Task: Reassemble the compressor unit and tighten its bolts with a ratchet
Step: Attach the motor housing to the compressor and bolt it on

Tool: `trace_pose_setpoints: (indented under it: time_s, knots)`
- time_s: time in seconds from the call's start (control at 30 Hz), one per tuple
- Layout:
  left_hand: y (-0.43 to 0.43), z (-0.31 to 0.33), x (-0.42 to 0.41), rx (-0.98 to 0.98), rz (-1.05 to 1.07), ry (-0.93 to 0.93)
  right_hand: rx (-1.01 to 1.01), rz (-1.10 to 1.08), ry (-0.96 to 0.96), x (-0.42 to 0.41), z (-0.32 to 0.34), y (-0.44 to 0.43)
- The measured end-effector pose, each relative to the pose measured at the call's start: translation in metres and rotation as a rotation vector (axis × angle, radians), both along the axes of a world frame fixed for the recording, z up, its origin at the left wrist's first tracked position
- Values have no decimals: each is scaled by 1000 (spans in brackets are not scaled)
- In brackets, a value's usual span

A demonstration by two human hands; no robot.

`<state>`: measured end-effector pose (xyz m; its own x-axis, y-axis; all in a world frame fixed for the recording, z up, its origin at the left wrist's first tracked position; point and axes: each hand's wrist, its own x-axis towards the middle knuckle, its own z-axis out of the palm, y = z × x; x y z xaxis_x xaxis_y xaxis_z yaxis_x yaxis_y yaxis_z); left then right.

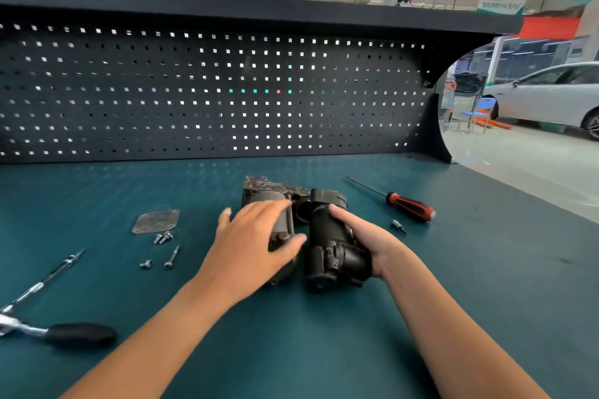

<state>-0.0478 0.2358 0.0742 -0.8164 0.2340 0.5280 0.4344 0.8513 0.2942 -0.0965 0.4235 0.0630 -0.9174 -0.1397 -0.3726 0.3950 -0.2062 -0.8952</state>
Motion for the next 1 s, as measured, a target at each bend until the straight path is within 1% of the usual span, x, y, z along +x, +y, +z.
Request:
trace_pose_setpoints:
  time_s: [0.07,0.1,0.17,0.2,0.23,0.27,0.33,0.43,0.63,0.77,0.83,0.93,1.0]
  knots:
    - [-5,-8,-3,-16,28,-48,38,-17,-6,-1,0,-2]
    - [-5,-12,-4,-45,29,-55,98,-55,23,-3,0,-4]
    - [-4,-18,-5,-69,17,-22,363,-145,117,-5,-1,-6]
    - [-3,-19,-5,-48,16,0,513,-175,163,-5,-1,-7]
    - [-3,-18,-5,-18,21,15,613,-192,194,-5,-3,-7]
    - [-4,-18,-5,15,27,32,653,-193,213,-5,-4,-7]
    - [-5,-18,-5,55,43,43,670,-185,235,-6,-4,-6]
    - [-9,-20,-7,77,41,-1,777,-166,271,-4,-1,0]
    - [-9,-19,-8,41,17,-2,717,32,317,3,-3,-2]
    - [-11,-18,-10,24,-2,3,448,146,289,2,-3,5]
    - [-13,-18,-10,12,-7,-1,421,102,290,1,-6,6]
    - [-13,-19,-10,11,-10,-3,450,-15,316,0,-8,-1]
    - [-13,-19,-10,14,-8,-4,454,-47,315,0,-10,-3]
